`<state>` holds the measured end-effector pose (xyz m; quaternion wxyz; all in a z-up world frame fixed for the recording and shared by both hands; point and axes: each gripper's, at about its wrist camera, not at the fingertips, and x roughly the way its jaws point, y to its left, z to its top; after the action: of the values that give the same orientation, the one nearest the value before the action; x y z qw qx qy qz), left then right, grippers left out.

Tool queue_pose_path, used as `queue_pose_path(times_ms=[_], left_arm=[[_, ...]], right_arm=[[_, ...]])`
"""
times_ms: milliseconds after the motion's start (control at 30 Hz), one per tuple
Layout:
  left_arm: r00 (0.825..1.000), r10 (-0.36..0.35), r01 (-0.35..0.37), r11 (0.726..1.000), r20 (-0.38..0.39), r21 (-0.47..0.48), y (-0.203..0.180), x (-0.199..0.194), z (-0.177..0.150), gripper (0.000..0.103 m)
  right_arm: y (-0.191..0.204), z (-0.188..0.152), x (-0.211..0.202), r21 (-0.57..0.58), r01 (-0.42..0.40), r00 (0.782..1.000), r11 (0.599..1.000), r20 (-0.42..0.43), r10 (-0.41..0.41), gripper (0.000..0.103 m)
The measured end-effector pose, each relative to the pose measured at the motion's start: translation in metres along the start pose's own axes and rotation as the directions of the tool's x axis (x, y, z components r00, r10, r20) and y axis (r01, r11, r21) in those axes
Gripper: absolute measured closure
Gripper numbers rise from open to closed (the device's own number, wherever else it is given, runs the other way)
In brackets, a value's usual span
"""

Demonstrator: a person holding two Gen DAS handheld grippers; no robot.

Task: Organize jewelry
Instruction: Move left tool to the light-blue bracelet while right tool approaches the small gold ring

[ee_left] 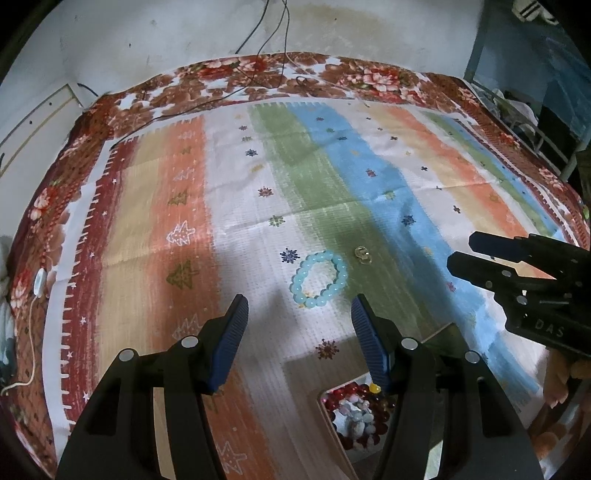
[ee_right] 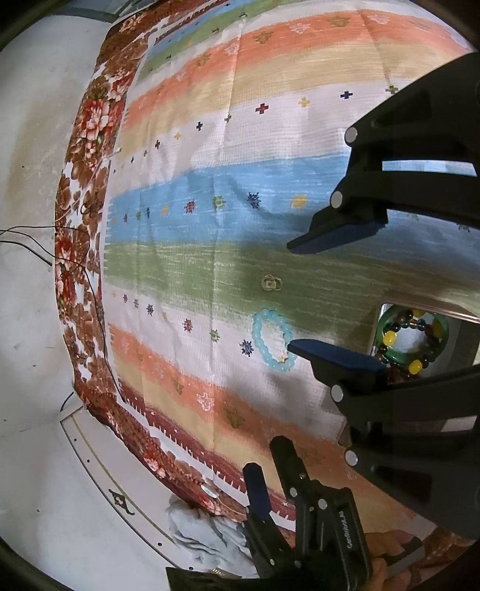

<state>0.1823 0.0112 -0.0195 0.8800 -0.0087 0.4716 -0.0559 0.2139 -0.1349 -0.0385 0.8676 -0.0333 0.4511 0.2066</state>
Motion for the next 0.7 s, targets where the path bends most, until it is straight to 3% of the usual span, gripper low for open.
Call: queue_pose_path(times_ms=[700], left_arm=[[0.999, 0.011, -0.011, 1.0, -0.045, 0.013, 0.006, 0.028, 0.013, 0.045]], right_arm=[[-0.007, 0.018, 0.025, -0.002, 0.016, 0.999, 1.0, -0.032, -0.016, 0.054]])
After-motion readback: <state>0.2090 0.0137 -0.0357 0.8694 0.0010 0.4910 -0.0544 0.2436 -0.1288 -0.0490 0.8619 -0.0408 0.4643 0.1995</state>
